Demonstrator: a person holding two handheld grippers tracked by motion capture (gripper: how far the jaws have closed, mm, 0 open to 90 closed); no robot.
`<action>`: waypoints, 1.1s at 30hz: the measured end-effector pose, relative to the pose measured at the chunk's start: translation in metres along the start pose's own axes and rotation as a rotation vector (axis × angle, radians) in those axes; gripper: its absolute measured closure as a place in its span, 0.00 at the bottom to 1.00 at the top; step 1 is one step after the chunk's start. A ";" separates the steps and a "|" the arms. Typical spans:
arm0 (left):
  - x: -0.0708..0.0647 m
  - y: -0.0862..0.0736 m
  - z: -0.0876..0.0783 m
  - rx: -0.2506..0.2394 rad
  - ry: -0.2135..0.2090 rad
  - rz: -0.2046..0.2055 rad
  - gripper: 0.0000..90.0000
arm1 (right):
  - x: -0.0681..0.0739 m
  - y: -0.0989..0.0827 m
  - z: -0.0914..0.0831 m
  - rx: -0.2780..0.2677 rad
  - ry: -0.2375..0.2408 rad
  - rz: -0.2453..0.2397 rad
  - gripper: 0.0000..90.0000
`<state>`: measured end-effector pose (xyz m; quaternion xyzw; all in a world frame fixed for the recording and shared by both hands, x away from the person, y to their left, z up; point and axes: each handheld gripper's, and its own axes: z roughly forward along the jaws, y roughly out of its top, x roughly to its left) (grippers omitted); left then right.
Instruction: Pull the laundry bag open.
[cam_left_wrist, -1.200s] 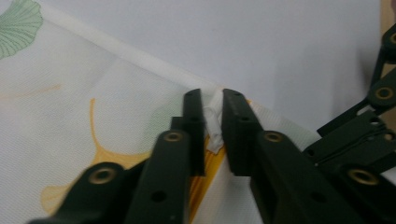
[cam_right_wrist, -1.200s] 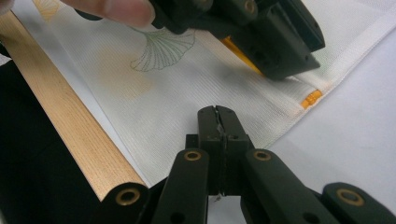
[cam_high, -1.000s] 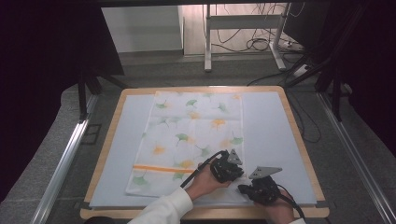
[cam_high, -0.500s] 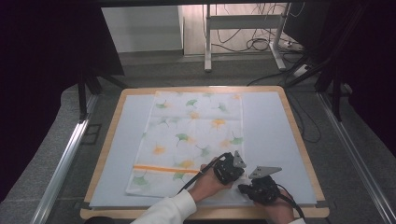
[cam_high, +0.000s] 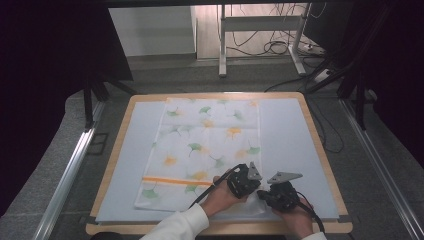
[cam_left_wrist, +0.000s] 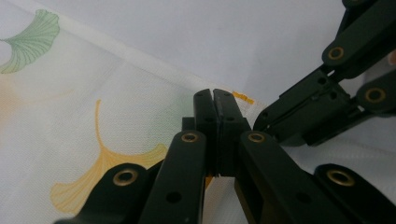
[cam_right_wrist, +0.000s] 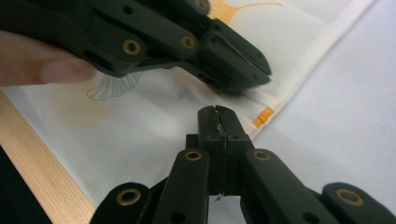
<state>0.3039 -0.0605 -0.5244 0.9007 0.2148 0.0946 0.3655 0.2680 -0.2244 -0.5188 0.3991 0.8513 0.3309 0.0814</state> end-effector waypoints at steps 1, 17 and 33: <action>0.000 0.000 0.000 -0.002 0.003 0.000 1.00 | -0.001 0.000 0.000 -0.001 0.006 0.008 1.00; 0.003 -0.007 -0.010 0.020 0.017 0.019 1.00 | -0.005 -0.001 0.000 -0.007 0.029 0.035 1.00; 0.006 -0.015 -0.017 0.032 0.033 0.027 1.00 | -0.006 -0.001 0.000 -0.009 0.034 0.039 1.00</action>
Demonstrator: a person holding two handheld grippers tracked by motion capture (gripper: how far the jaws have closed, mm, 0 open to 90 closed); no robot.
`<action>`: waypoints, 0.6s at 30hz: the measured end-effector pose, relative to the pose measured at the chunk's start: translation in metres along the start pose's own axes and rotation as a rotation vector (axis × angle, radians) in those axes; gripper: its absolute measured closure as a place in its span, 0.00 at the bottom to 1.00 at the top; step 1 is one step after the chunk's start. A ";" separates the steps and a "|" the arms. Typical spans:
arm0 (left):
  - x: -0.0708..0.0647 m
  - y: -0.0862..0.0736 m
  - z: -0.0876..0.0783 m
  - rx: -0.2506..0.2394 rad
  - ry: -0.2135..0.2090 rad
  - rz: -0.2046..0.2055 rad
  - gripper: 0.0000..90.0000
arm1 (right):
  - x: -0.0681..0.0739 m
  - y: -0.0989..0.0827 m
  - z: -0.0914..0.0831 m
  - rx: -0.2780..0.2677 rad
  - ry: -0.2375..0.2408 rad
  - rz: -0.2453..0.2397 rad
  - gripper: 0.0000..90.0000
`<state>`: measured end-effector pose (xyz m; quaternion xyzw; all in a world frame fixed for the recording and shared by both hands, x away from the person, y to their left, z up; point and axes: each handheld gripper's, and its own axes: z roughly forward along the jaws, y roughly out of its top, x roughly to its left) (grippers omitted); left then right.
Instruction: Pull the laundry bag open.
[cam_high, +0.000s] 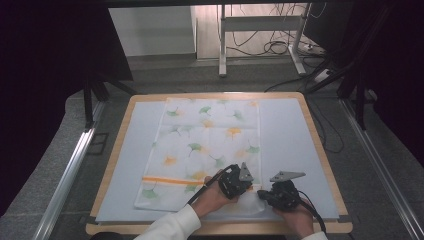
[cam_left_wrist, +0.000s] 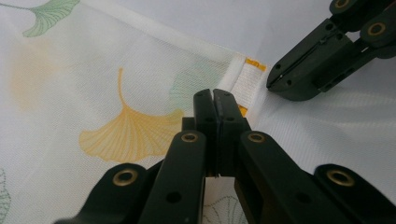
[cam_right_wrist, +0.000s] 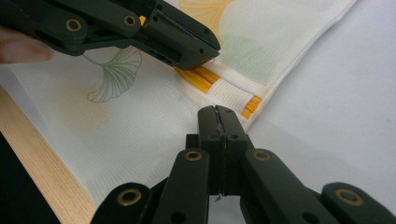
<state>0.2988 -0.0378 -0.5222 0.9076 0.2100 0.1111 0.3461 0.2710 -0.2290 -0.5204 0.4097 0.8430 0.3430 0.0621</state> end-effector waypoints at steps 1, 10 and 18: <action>0.000 0.000 -0.001 0.006 0.006 -0.001 1.00 | 0.000 0.000 0.000 0.000 0.001 0.000 1.00; 0.001 -0.002 -0.002 0.005 -0.001 -0.008 1.00 | -0.002 0.000 0.000 0.000 0.011 0.008 1.00; 0.002 0.000 -0.002 0.017 -0.003 -0.010 1.00 | -0.002 0.000 0.000 0.000 0.014 0.011 1.00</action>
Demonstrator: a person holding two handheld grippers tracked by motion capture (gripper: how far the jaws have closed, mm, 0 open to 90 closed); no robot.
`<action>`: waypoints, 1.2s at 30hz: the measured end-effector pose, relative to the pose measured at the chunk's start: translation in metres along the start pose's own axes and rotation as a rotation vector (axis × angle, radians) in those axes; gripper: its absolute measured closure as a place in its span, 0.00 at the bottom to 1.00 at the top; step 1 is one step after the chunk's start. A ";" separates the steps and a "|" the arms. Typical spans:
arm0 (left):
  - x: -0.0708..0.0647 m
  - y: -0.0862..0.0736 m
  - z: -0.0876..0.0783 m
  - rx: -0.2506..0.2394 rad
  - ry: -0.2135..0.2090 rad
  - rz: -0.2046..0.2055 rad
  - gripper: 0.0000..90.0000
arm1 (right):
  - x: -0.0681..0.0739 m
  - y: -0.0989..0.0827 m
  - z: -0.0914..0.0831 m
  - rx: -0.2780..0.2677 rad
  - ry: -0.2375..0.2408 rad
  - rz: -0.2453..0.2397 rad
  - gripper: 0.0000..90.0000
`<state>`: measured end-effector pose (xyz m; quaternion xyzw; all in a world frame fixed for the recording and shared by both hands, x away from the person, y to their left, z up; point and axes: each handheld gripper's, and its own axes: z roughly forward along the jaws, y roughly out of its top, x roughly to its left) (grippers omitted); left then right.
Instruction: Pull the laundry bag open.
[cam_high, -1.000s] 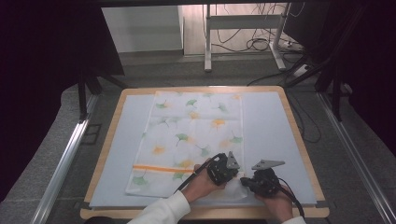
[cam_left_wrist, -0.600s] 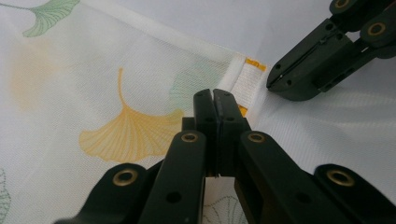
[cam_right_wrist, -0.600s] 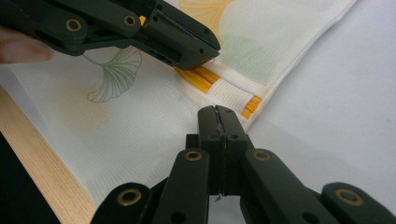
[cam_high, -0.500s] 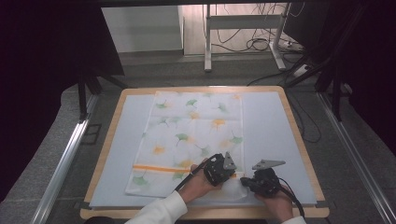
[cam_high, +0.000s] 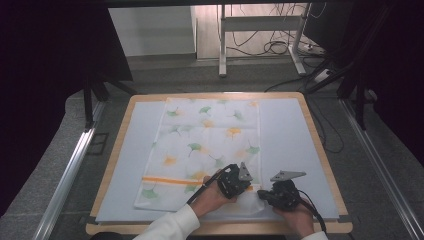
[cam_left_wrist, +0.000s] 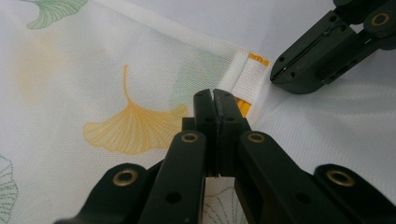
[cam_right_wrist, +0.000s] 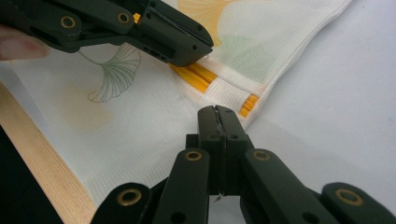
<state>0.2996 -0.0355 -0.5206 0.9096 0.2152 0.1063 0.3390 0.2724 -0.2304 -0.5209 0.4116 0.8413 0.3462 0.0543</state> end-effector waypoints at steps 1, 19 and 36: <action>0.000 0.000 0.000 0.002 0.000 0.002 1.00 | 0.000 0.000 0.000 0.000 0.000 -0.002 1.00; -0.001 0.002 0.001 0.012 0.015 0.037 1.00 | -0.012 0.016 0.010 -0.010 0.014 0.089 1.00; 0.013 -0.015 -0.012 0.025 0.033 -0.001 1.00 | -0.012 0.016 0.010 -0.015 0.010 0.070 1.00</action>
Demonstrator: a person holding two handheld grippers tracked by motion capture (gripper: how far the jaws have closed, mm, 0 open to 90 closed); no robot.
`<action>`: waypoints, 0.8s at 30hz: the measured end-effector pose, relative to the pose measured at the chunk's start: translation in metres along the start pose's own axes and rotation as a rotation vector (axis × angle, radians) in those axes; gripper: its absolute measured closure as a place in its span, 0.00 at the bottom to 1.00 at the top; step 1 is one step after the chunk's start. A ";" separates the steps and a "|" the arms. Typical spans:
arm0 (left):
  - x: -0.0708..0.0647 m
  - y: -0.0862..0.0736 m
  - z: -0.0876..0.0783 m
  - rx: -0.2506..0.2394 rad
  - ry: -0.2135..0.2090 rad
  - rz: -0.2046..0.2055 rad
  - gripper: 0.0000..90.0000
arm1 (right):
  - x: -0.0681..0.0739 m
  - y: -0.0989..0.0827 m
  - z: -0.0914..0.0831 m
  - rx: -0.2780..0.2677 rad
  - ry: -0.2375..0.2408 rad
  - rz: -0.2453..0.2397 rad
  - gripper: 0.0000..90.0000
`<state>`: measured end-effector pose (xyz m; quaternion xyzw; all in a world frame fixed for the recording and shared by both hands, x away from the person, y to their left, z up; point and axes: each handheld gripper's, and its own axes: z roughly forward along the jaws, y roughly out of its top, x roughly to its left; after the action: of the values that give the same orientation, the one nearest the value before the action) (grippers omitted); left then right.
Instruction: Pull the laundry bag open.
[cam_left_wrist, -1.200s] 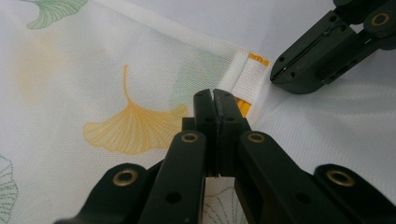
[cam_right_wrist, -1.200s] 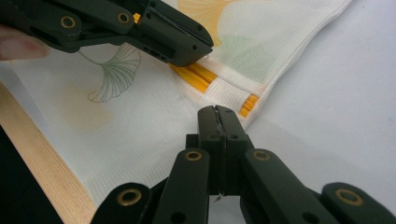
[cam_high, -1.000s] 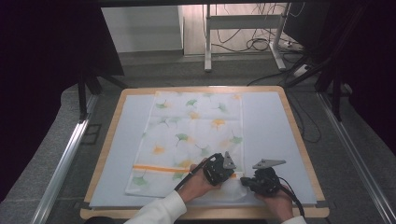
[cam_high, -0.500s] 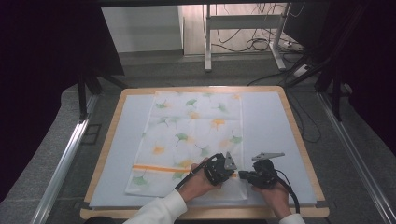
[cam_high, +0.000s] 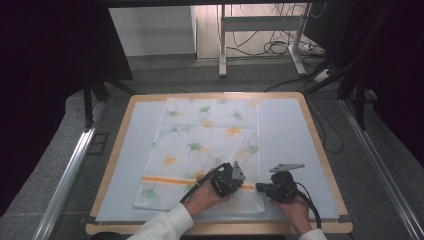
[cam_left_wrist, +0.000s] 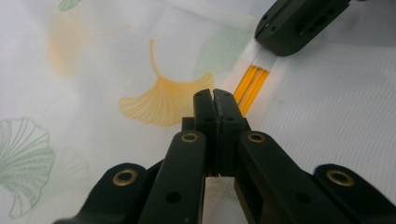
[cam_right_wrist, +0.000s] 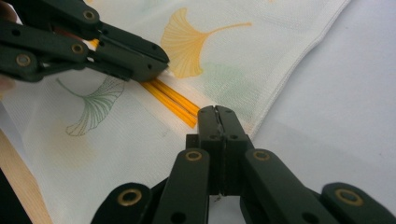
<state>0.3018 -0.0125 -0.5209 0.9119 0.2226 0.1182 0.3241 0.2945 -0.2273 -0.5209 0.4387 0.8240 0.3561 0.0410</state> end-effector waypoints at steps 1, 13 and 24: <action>0.001 -0.002 -0.001 0.000 0.001 -0.005 1.00 | 0.000 0.000 0.000 0.000 0.000 0.000 1.00; 0.013 -0.019 -0.013 -0.001 0.015 -0.043 1.00 | 0.000 -0.001 0.000 -0.003 0.000 0.002 1.00; 0.020 -0.033 -0.023 -0.003 0.021 -0.083 1.00 | 0.000 -0.001 0.000 -0.005 0.000 -0.005 1.00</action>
<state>0.3006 0.0322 -0.5233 0.9001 0.2632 0.1144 0.3278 0.2936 -0.2276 -0.5215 0.4367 0.8242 0.3580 0.0429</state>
